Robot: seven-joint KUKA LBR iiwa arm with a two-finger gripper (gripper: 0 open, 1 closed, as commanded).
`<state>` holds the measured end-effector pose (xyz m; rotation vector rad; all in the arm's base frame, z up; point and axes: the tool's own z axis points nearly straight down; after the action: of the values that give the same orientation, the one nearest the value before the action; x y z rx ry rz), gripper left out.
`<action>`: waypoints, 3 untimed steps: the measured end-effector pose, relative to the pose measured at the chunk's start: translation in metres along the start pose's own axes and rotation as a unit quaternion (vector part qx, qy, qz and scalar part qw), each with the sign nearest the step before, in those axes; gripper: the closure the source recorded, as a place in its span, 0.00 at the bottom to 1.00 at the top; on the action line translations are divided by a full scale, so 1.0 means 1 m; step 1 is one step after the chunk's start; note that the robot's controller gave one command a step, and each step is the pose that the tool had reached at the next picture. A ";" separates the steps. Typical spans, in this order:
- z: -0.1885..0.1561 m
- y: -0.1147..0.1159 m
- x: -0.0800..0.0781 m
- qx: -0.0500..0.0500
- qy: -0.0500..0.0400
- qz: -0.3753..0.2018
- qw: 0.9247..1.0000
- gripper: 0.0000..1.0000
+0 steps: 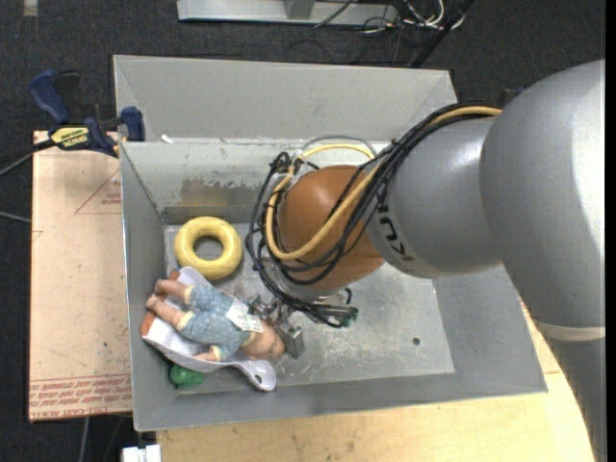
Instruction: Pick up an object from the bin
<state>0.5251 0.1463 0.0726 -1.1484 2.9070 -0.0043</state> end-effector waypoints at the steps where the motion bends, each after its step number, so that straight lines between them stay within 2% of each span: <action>1: 0.000 0.000 0.000 0.000 0.000 0.000 1.000 1.00; 2: -0.008 0.001 0.004 -0.002 0.003 -0.003 1.000 1.00; 3: -0.101 -0.004 0.008 0.000 -0.001 0.000 1.000 1.00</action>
Offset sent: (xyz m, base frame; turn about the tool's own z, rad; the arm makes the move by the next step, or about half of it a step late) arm -0.0045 -0.0121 0.0512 -0.0217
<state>0.5206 0.1375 0.1734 -1.1485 2.9058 -0.0020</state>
